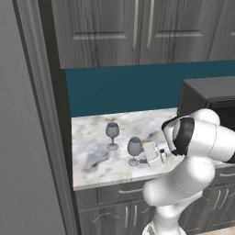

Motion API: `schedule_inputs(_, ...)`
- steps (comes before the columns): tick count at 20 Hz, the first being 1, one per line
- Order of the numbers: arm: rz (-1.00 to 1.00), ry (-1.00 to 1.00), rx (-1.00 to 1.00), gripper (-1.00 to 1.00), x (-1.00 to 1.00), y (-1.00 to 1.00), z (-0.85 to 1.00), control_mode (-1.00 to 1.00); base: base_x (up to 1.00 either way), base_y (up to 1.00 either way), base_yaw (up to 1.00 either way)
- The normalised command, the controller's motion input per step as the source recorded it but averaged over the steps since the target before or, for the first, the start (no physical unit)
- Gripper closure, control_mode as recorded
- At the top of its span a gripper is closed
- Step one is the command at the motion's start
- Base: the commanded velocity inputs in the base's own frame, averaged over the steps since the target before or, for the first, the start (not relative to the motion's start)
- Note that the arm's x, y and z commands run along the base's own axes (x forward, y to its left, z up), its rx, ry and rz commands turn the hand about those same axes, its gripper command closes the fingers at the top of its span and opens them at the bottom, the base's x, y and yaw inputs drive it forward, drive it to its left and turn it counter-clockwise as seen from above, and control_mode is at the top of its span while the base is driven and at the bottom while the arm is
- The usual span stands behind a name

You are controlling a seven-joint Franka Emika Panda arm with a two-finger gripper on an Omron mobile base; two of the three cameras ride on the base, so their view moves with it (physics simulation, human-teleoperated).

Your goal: Retrieve the wine glasses from the counter and place one next to each plate.

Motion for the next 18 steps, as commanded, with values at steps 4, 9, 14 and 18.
schedule_inputs(4, 0.0, 0.0, 0.0, -1.0, 0.18, 0.03, -0.11, -1.0, 0.0, 0.0, 0.0)
schedule_inputs(9, 0.0, 0.01, 0.0, -1.0, 0.02, 0.03, -0.03, -1.0, 0.0, 0.0, 0.0)
schedule_inputs(14, 0.0, 0.01, 0.0, -1.0, 0.0, 0.11, 0.0, -1.0, 0.0, 0.0, 0.0)
schedule_inputs(18, 0.0, 0.0, 0.0, -1.0, 0.0, 0.21, 0.0, -1.0, 0.0, 0.0, 0.0)
